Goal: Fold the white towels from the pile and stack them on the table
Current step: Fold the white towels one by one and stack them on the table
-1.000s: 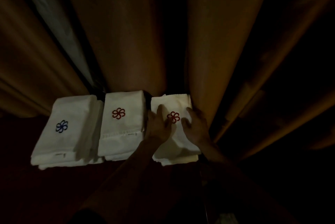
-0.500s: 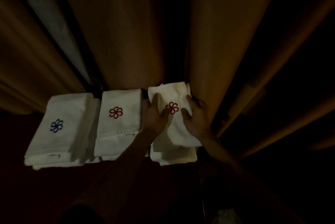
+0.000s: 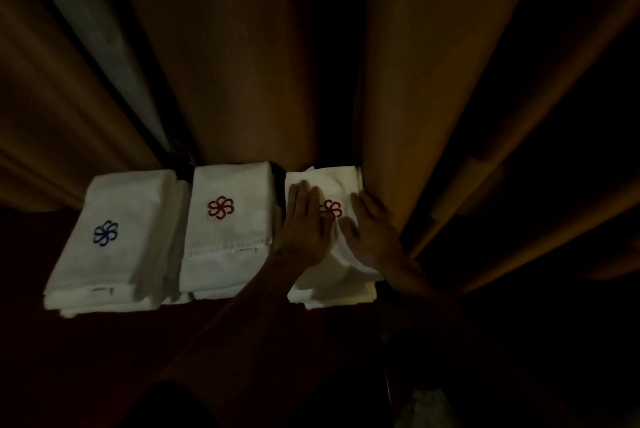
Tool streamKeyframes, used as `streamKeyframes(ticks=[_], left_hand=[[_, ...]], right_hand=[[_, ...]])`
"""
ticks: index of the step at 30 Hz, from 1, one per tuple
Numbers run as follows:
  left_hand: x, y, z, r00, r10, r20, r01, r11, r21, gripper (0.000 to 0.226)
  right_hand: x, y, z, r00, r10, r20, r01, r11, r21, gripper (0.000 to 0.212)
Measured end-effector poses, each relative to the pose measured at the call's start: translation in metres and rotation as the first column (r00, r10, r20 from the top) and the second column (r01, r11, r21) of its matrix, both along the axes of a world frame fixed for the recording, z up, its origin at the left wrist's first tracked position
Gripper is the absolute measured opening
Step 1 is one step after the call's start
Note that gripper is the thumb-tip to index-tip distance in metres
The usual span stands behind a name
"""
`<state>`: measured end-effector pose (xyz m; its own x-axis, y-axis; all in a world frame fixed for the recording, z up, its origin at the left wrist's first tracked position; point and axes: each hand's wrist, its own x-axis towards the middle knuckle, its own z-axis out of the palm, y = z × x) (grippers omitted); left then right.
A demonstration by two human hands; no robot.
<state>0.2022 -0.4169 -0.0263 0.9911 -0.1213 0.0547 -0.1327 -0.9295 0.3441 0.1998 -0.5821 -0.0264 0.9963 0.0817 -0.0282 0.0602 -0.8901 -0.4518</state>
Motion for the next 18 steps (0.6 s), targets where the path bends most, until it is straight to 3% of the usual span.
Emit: streamKeyframes(ticks=[3, 11, 16, 18], left_hand=[[-0.004, 0.002, -0.006, 0.999, 0.01, -0.04, -0.01, 1.0, 0.003, 0.079], [-0.018, 0.005, 0.015, 1.0, 0.009, -0.014, -0.01, 0.992, -0.125, 0.082], [-0.057, 0.013, 0.017, 0.978, 0.016, 0.209, 0.031, 0.975, -0.22, 0.051], [-0.075, 0.018, 0.016, 0.976, 0.058, 0.21, -0.003, 0.968, -0.252, 0.041]], right_hand=[[-0.003, -0.003, 0.001, 0.99, -0.005, -0.139, 0.015, 0.998, 0.067, 0.065], [-0.025, -0.005, 0.024, 0.991, -0.013, -0.13, 0.053, 0.95, 0.309, 0.07], [-0.063, -0.007, 0.027, 0.981, -0.097, -0.168, 0.164, 0.876, 0.454, 0.074], [-0.078, -0.007, 0.023, 0.969, -0.134, -0.209, 0.228, 0.818, 0.529, 0.086]])
